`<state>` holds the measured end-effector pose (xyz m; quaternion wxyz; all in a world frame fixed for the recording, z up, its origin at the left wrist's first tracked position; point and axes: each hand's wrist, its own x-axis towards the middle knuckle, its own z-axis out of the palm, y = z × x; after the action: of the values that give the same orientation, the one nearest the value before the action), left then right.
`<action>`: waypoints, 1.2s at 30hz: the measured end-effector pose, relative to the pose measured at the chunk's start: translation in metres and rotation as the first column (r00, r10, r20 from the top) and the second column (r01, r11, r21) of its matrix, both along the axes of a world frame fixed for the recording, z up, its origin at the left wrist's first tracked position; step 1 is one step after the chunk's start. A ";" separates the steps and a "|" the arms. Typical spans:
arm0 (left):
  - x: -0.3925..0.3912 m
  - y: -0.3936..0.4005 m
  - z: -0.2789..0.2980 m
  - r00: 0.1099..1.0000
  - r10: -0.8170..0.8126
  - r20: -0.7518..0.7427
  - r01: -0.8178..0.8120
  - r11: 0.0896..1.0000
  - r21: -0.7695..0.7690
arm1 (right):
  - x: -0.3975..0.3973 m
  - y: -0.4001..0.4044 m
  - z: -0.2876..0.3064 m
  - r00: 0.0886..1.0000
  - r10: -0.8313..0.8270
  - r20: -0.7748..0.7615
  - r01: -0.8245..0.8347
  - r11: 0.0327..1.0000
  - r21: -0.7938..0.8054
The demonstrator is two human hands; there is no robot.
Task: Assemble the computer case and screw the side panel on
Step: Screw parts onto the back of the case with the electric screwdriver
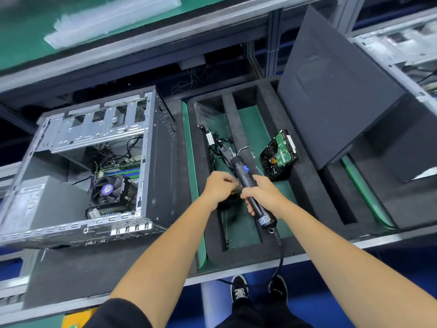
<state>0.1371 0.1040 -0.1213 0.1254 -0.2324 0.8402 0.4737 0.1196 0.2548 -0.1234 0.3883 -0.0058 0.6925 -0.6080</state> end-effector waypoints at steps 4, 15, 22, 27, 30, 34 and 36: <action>-0.024 -0.021 0.041 0.905 0.403 -0.138 -0.320 0.857 0.404 | 0.006 -0.003 0.017 1.000 -0.009 -0.013 0.008 0.998 -0.067; -0.036 -0.036 0.118 0.813 0.531 -0.240 -0.310 0.743 0.594 | 0.017 -0.009 0.083 0.985 0.111 -0.136 -0.137 0.970 -0.203; -0.013 -0.059 0.142 0.834 0.520 -0.182 -0.258 0.661 0.705 | 0.025 -0.023 0.110 0.962 0.198 -0.188 -0.230 0.959 -0.166; 0.016 -0.088 0.156 0.777 0.598 -0.195 -0.251 0.579 0.775 | 0.043 -0.053 0.131 0.947 0.245 -0.208 -0.279 0.948 -0.154; 0.040 -0.112 0.167 0.731 0.655 -0.192 -0.247 0.516 0.820 | 0.065 -0.085 0.141 0.934 0.244 -0.259 -0.287 0.947 -0.142; 0.074 -0.152 0.177 0.658 0.722 -0.212 -0.229 0.460 0.858 | 0.109 -0.141 0.154 0.927 0.179 -0.330 -0.237 0.961 -0.144; 0.095 -0.176 0.182 0.641 0.732 -0.230 -0.234 0.472 0.850 | 0.135 -0.172 0.157 0.927 0.140 -0.347 -0.203 0.967 -0.153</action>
<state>0.2323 -0.0720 0.0604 -0.1955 -0.2456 0.4460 0.8382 0.2545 0.0833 0.0334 0.3151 -0.2054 0.6852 -0.6236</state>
